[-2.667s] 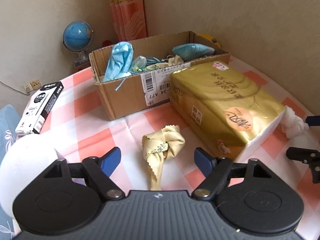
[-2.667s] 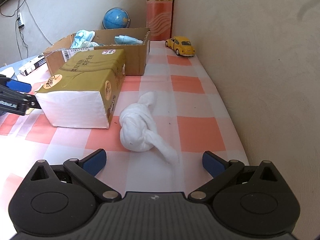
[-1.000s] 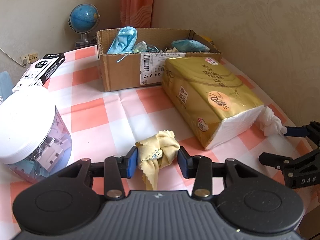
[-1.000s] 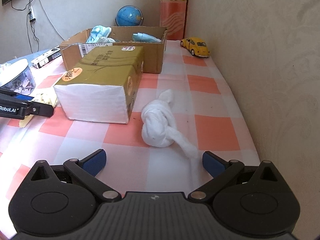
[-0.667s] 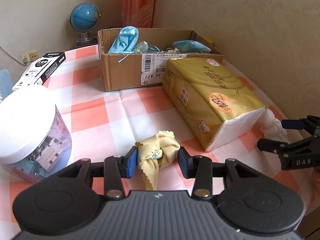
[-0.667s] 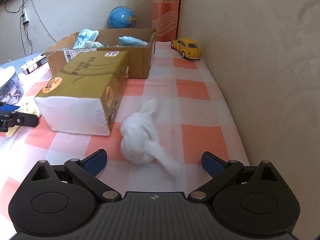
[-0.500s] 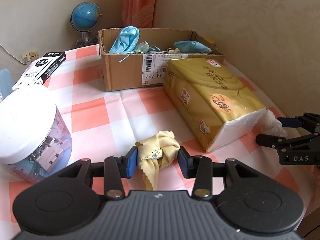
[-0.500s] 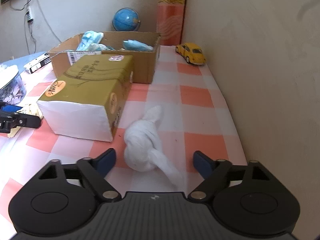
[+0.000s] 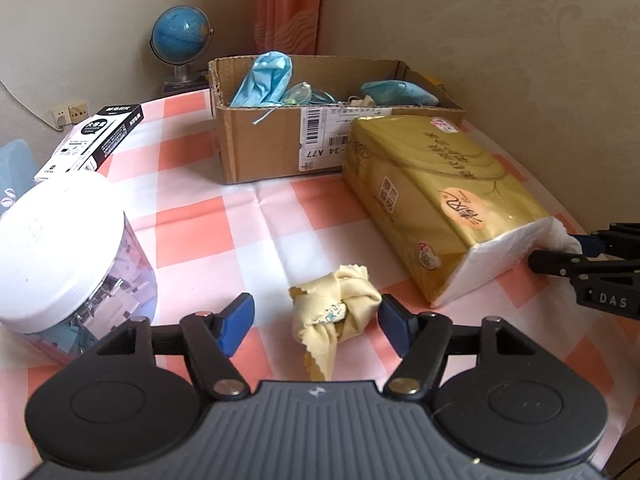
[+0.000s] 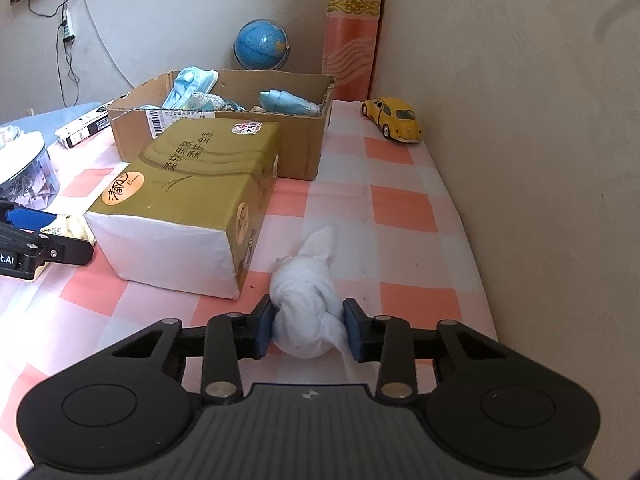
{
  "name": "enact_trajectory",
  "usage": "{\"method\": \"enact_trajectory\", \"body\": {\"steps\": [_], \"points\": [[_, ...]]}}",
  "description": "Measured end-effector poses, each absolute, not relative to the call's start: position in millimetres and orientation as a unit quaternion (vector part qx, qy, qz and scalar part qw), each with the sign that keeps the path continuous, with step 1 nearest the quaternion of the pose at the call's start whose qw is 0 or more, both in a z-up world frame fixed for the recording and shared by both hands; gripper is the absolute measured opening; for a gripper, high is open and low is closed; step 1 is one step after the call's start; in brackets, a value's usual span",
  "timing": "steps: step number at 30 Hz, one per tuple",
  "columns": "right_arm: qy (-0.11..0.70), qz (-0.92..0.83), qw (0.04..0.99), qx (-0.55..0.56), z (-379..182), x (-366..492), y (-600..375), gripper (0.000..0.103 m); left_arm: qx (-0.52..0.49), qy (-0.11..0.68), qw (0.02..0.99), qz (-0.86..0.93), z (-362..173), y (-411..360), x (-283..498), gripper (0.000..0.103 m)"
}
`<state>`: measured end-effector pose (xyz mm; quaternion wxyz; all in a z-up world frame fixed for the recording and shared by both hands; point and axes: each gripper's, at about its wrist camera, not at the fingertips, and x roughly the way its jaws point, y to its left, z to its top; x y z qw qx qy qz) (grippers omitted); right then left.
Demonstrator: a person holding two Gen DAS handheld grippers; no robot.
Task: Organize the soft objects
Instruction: 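Close left tool on beige crumpled cloth while right tool closes on white knotted cloth, then carry beige cloth into box and open left tool while right holds white cloth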
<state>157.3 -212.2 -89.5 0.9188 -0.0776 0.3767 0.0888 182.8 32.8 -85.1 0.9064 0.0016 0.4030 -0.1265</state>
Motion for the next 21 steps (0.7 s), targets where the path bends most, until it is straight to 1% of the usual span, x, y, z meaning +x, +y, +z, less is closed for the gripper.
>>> {"method": "enact_trajectory", "body": {"steps": [6, 10, 12, 14, 17, 21], "points": [[0.376, 0.086, 0.92, -0.069, -88, 156, -214, 0.041, 0.007, 0.395, 0.909, -0.135, -81, 30, 181, 0.068], [0.376, 0.087, 0.92, -0.065, -87, 155, -215, 0.041, 0.019, 0.393, 0.908, -0.142, -80, 26, 181, 0.064], [0.376, 0.086, 0.921, -0.063, -87, 154, -215, 0.041, 0.023, 0.395, 0.907, -0.143, -80, 24, 182, 0.059], [0.374, 0.086, 0.921, -0.06, -85, 153, -215, 0.041, 0.024, 0.396, 0.906, -0.148, -81, 23, 182, 0.046], [0.374, 0.083, 0.922, -0.055, -83, 151, -216, 0.041, 0.027, 0.396, 0.905, -0.153, -81, 22, 181, 0.041], [0.375, 0.08, 0.922, -0.052, -79, 147, -218, 0.041, 0.036, 0.397, 0.902, -0.165, -79, 20, 178, 0.036]]}}
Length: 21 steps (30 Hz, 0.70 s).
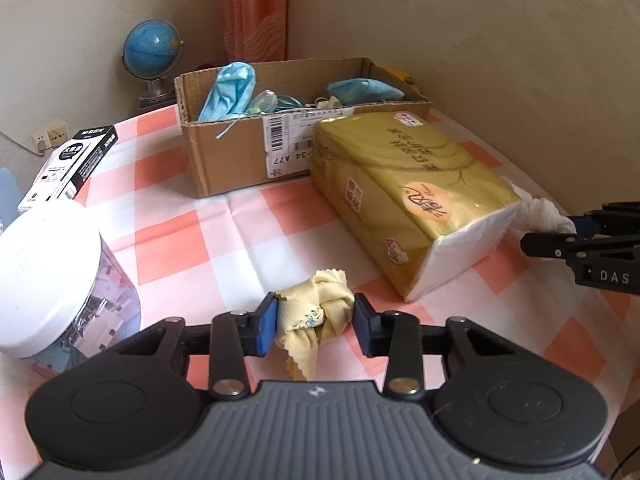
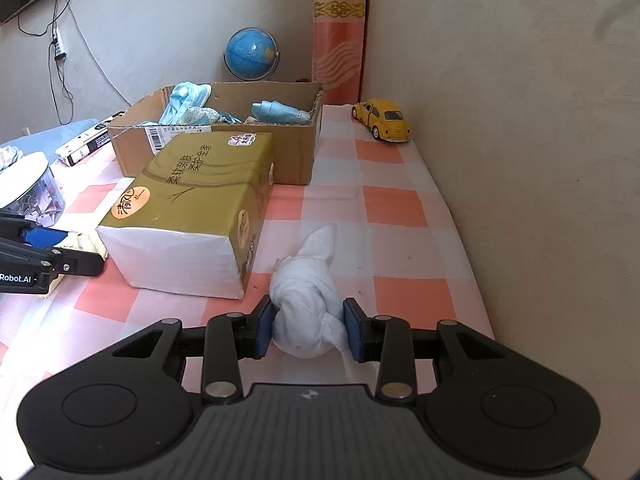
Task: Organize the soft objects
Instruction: 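Carry beige cloth into box and open left tool while right holds white cloth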
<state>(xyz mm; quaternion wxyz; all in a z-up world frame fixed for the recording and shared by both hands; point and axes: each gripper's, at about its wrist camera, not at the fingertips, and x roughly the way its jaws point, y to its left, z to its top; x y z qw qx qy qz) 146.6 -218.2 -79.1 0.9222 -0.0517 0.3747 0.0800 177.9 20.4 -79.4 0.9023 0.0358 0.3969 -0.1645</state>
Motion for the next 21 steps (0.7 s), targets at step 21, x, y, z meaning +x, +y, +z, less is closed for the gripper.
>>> {"method": "enact_trajectory", "body": {"steps": [21], "points": [[0.339, 0.093, 0.936, -0.029, -30, 124, -224, 0.041, 0.053, 0.349, 0.909, -0.221, 11, 23, 218, 0.036]]}}
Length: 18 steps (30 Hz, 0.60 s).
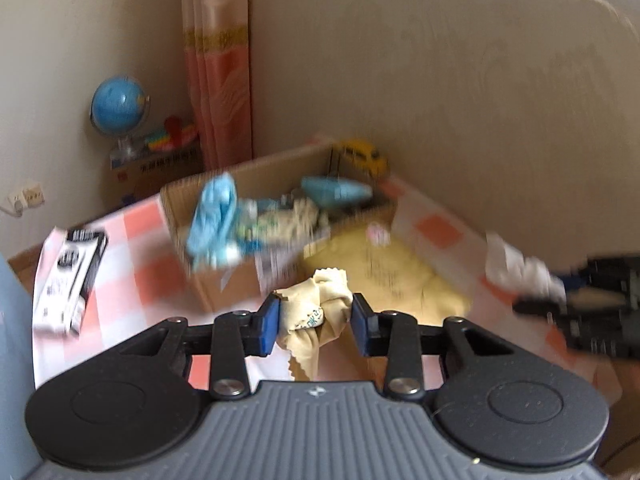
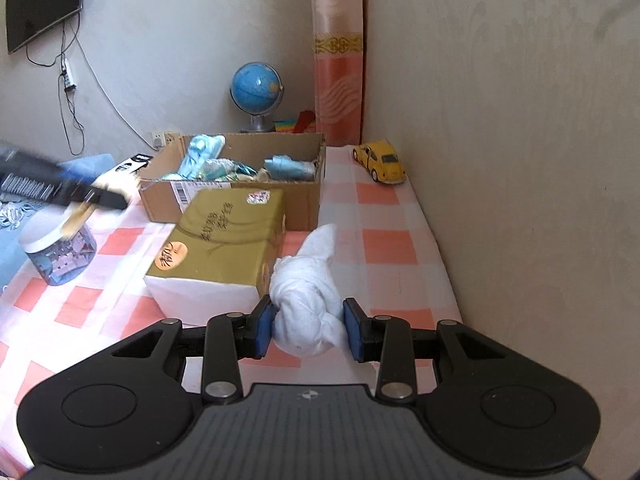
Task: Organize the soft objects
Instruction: 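Carry beige cloth into box and open left tool while right holds white cloth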
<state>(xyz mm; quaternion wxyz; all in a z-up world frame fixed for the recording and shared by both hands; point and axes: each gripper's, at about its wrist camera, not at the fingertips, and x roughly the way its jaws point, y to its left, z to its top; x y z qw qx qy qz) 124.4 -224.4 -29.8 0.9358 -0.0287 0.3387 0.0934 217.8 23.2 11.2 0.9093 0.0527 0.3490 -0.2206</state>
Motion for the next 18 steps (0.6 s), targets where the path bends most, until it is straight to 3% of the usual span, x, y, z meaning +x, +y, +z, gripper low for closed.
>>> {"method": "enact_trajectory", "body": {"steps": [9, 13, 18], "points": [[0.333, 0.089, 0.938, -0.027, -23, 122, -229, 0.041, 0.043, 0.33, 0.916, -0.223, 20, -7, 294, 0.037], [0.333, 0.084, 0.939, -0.025, -22, 124, -231, 0.041, 0.044, 0.311, 0.928, -0.198, 13, -11, 310, 0.084], [0.332, 0.085, 0.939, -0.022, -22, 125, -231, 0.041, 0.025, 0.304, 0.935, -0.179, 14, 0, 296, 0.094]]}}
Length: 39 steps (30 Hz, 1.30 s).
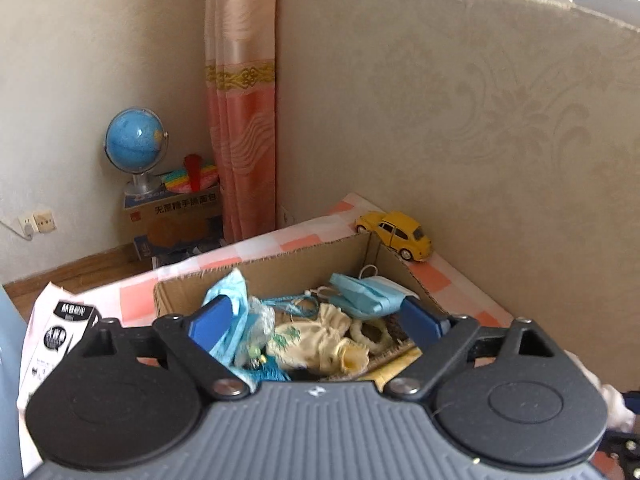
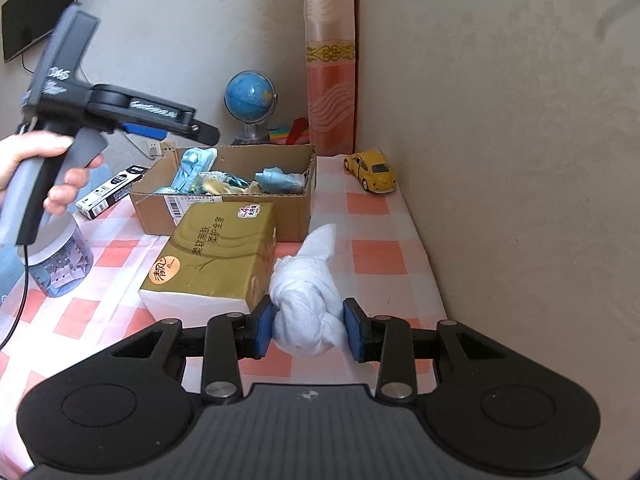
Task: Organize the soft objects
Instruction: 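Carry beige cloth into box and open left tool while right holds white cloth, then carry white knotted cloth into box and open right tool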
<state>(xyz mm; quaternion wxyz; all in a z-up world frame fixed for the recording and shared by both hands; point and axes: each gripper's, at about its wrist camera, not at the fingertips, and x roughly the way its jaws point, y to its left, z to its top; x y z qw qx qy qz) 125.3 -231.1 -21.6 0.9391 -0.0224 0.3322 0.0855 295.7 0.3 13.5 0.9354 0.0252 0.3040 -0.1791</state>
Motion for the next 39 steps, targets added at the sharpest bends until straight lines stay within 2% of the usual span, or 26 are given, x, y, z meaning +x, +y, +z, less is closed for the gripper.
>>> {"method": "enact_trajectory", "body": {"steps": [5, 10, 17, 33, 35, 36, 37, 39], "points": [[0.331, 0.092, 0.939, -0.028, -17, 131, -227, 0.041, 0.058, 0.28, 0.946, -0.155, 20, 4, 254, 0.101], [0.327, 0.108, 0.938, -0.033, -4, 144, -218, 0.041, 0.072, 0.262, 0.953, -0.134, 21, 7, 204, 0.102], [0.324, 0.147, 0.934, -0.043, 17, 189, -194, 0.041, 0.035, 0.268, 0.954, -0.131, 12, 17, 159, 0.103], [0.362, 0.162, 0.916, -0.067, 19, 320, -125, 0.042, 0.032, 0.264, 0.96, -0.087, 2, 41, 145, 0.103], [0.365, 0.154, 0.915, -0.075, 18, 332, -118, 0.046, 0.028, 0.265, 0.96, -0.083, 1, 44, 145, 0.103], [0.366, 0.153, 0.915, -0.077, 17, 335, -117, 0.058, 0.026, 0.266, 0.96, -0.082, 1, 45, 145, 0.103], [0.367, 0.153, 0.914, -0.078, 15, 338, -116, 0.074, 0.023, 0.267, 0.96, -0.082, 0, 46, 146, 0.103], [0.366, 0.151, 0.916, -0.07, 14, 339, -118, 0.09, 0.02, 0.267, 0.96, -0.085, 1, 47, 144, 0.103]]}}
